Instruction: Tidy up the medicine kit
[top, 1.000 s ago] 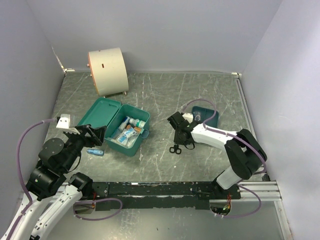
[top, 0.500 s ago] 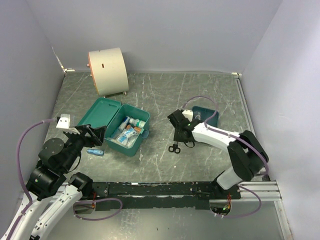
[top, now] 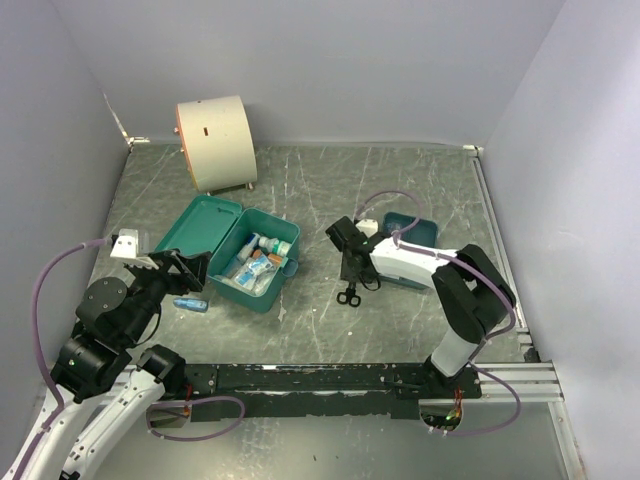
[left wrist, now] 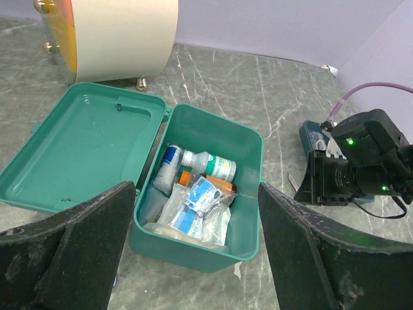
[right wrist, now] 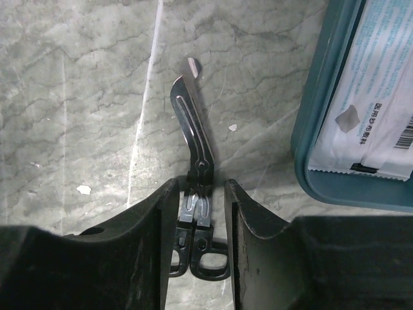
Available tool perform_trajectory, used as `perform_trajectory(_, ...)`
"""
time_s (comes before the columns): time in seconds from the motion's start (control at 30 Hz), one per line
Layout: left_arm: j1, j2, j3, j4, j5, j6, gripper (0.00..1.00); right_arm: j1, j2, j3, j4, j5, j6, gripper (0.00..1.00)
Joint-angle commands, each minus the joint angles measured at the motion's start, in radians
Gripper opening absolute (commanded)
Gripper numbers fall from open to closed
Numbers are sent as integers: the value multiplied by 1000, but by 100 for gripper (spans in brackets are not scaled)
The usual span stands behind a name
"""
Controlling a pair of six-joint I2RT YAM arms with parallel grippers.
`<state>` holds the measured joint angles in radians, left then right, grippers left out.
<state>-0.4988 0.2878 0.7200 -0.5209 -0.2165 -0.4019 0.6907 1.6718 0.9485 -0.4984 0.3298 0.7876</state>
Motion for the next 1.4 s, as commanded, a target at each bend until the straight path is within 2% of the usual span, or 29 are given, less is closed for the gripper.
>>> perform_trajectory(0.0, 6, -9, 13, -4, -18, -7, 88, 3, 42, 27, -2, 47, 33, 34)
perform_trajectory(0.4, 6, -17, 15, -8, -21, -9, 88, -30, 78, -15, 80, -29, 23, 19)
perform_trajectory(0.57, 6, -17, 15, -10, -24, -8, 88, -31, 100, 21, 48, -3, -42, 7)
perform_trajectory(0.7, 7, -22, 15, -10, -27, -9, 88, -31, 49, 34, 42, 26, -63, 4)
perform_trajectory(1.17, 6, -20, 13, -6, -22, -8, 88, -32, -71, 71, -8, 77, -62, 6)
perform_trajectory(1.37, 6, -17, 14, -8, -21, -6, 88, -33, 2, 91, 4, 34, -86, 26)
